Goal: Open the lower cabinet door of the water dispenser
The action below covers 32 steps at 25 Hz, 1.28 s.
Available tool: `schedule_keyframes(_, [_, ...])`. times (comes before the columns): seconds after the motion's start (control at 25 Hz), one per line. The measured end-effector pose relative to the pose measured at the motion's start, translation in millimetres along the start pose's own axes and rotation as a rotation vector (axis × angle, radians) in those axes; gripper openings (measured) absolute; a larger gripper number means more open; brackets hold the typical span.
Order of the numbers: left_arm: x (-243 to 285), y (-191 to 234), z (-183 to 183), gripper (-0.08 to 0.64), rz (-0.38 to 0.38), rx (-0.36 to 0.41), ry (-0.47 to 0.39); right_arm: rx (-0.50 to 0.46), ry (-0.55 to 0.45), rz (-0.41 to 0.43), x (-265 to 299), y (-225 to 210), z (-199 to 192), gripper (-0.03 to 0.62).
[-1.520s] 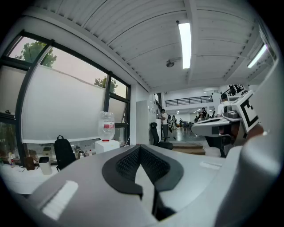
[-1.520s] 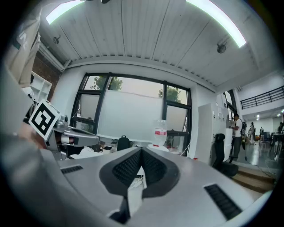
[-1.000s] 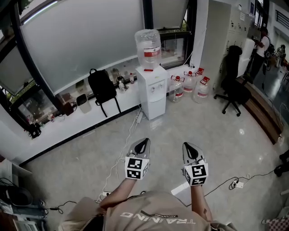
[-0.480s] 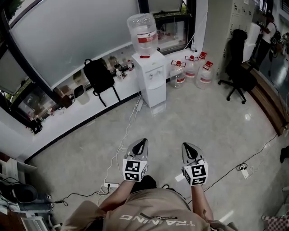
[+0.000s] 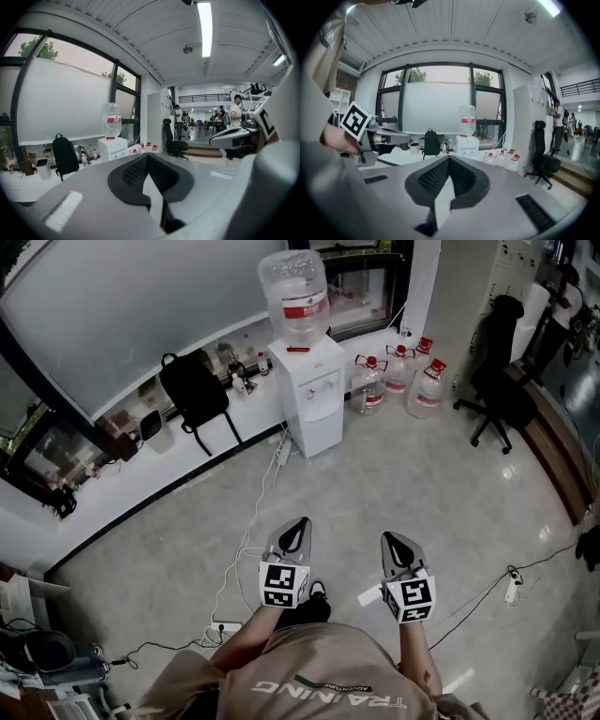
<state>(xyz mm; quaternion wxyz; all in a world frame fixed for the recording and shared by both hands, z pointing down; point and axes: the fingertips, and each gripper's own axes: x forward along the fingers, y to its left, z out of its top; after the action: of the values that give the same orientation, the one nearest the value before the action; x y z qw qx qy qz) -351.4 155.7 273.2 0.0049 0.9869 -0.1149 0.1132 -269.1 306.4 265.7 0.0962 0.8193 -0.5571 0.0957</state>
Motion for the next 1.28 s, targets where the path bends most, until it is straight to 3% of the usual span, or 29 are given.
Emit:
schedule_keyframes(0.24, [60, 39, 20, 0.008, -0.044, -0.001, -0.018, -0.026, 0.004, -0.039, 58, -24, 28, 0.011])
schedule_keyframes(0.68, [139, 73, 26, 0.008, -0.054, -0.025, 0.017, 0.032, 0.039, -0.068, 122, -75, 21, 0.011])
schedule_keyframes(1.0, [218, 71, 37, 0.008, 0.031, -0.036, 0.035, 0.03, 0.036, 0.016, 179, -150, 14, 0.011])
schedule_keyframes(1.28, [302, 47, 74, 0.008, 0.101, -0.013, 0.018, -0.019, 0.026, 0.123, 223, -237, 30, 0.01])
